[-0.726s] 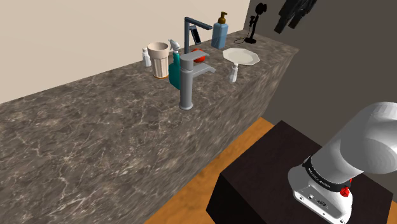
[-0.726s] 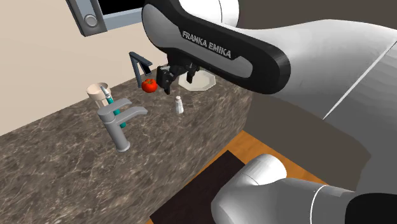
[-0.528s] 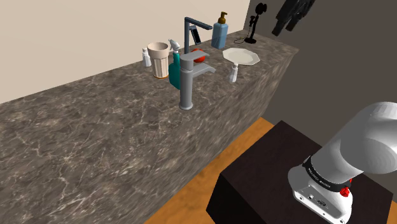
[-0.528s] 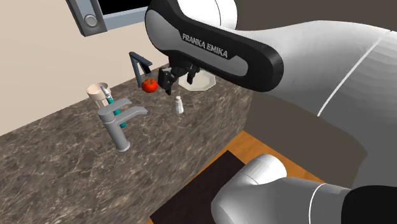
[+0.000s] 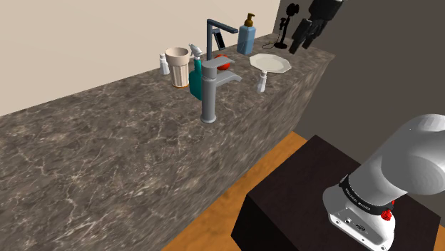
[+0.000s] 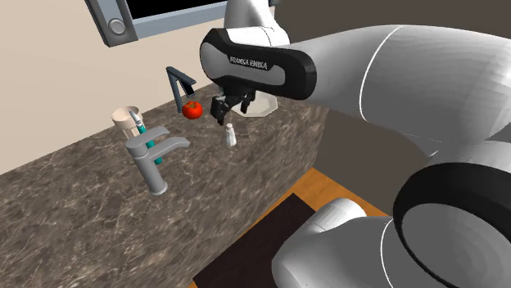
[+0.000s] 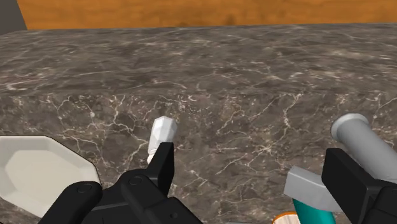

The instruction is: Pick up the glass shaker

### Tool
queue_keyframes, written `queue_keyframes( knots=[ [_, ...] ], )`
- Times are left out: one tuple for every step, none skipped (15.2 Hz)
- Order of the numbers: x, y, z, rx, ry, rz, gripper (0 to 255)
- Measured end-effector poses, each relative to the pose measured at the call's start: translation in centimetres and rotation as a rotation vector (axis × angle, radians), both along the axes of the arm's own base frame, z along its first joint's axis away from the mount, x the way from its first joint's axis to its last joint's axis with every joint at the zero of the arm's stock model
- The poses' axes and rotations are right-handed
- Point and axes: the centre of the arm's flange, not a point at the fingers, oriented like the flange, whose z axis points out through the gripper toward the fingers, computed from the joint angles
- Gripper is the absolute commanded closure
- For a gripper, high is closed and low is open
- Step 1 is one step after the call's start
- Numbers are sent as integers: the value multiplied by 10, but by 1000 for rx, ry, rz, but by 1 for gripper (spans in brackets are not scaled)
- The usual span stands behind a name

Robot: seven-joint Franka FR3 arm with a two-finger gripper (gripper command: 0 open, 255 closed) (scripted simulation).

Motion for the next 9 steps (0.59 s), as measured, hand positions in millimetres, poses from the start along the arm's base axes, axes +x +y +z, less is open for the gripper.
queue_keyframes(
  knots=[
    [9, -7, -7, 4, -2, 3, 0],
    [16, -14, -15, 8, -3, 7, 0],
    [24, -20, -26, 12, -4, 11, 0],
    [32, -26, -39, 16, -5, 14, 0],
    [39, -32, -49, 20, -7, 18, 0],
    [45, -39, -56, 24, -9, 21, 0],
    [55, -44, -64, 28, -11, 24, 0],
    [64, -48, -74, 32, -12, 28, 0],
    [70, -55, -85, 36, -13, 31, 0]
  ],
)
